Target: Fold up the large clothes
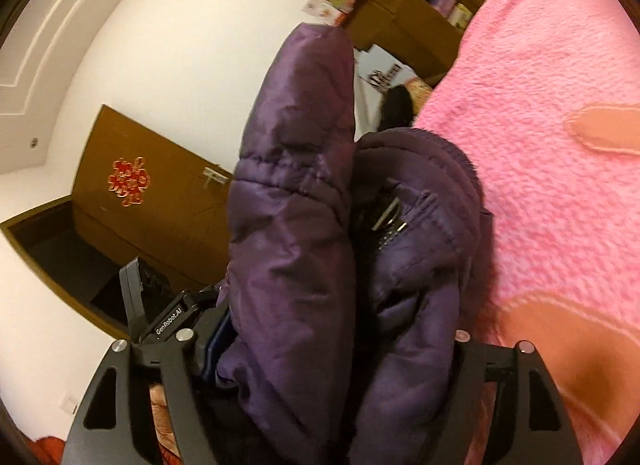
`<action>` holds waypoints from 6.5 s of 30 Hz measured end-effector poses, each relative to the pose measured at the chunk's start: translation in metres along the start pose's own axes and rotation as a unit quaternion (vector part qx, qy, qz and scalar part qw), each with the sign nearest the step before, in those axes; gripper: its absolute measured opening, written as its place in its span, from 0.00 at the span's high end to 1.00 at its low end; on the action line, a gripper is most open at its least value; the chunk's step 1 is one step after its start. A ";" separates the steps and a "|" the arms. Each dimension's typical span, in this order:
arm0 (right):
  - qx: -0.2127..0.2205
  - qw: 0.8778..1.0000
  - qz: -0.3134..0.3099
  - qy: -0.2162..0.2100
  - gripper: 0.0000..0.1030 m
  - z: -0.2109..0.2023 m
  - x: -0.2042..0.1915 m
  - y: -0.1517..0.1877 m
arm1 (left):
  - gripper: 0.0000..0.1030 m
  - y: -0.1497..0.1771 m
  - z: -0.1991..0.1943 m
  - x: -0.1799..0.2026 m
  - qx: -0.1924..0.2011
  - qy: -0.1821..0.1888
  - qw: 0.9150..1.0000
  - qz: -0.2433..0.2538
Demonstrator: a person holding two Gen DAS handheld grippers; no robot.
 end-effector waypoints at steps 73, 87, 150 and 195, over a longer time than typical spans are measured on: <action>0.181 0.936 -0.061 0.297 0.62 -0.041 -0.054 0.042 | 0.00 -0.029 -0.021 -0.011 -0.025 -0.050 0.992 0.114; 0.226 0.919 -0.077 0.313 0.57 -0.096 -0.081 0.058 | 0.00 -0.024 -0.033 0.002 0.002 -0.094 0.978 0.189; 0.419 0.817 -0.147 0.368 0.12 -0.295 -0.239 0.247 | 0.00 0.103 -0.242 0.122 0.188 -0.090 0.945 0.250; 0.407 0.826 -0.131 0.367 0.12 -0.285 -0.235 0.250 | 0.00 0.106 -0.238 0.123 0.178 -0.097 0.948 0.247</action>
Point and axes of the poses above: each gripper's, at about its wrist camera, not at the fingertips, and z roughly the way its jaws point, x to its right, y to its underside, the point moved 2 cm from there along z, roughly the way its jaws point, and after that the axes turned 13 degrees about y, right-handed, at the moved point
